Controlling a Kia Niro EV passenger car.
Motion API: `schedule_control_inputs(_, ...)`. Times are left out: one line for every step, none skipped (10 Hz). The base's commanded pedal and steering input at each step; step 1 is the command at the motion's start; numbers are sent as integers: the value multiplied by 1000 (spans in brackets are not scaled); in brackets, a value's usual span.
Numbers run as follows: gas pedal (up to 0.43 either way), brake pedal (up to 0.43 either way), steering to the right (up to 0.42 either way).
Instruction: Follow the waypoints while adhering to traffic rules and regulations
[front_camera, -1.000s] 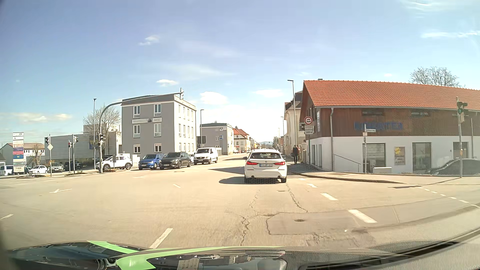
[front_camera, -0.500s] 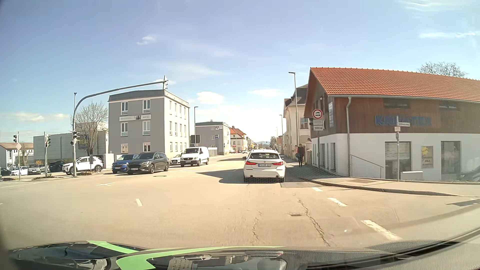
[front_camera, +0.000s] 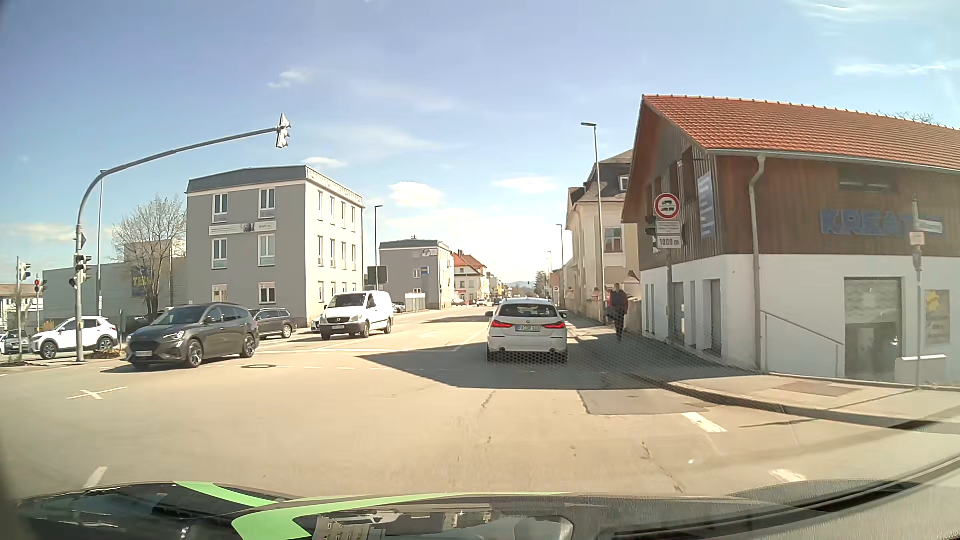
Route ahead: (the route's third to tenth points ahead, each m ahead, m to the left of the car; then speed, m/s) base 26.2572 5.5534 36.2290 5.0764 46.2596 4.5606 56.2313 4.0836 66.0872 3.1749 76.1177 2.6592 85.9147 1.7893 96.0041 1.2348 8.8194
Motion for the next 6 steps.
schedule_control_inputs(197, 0, 7)
schedule_control_inputs(197, 0, 8)
schedule_control_inputs(197, 0, 10)
schedule_control_inputs(197, 0, 11)
schedule_control_inputs(197, 0, 11)
schedule_control_inputs(197, 0, 11)
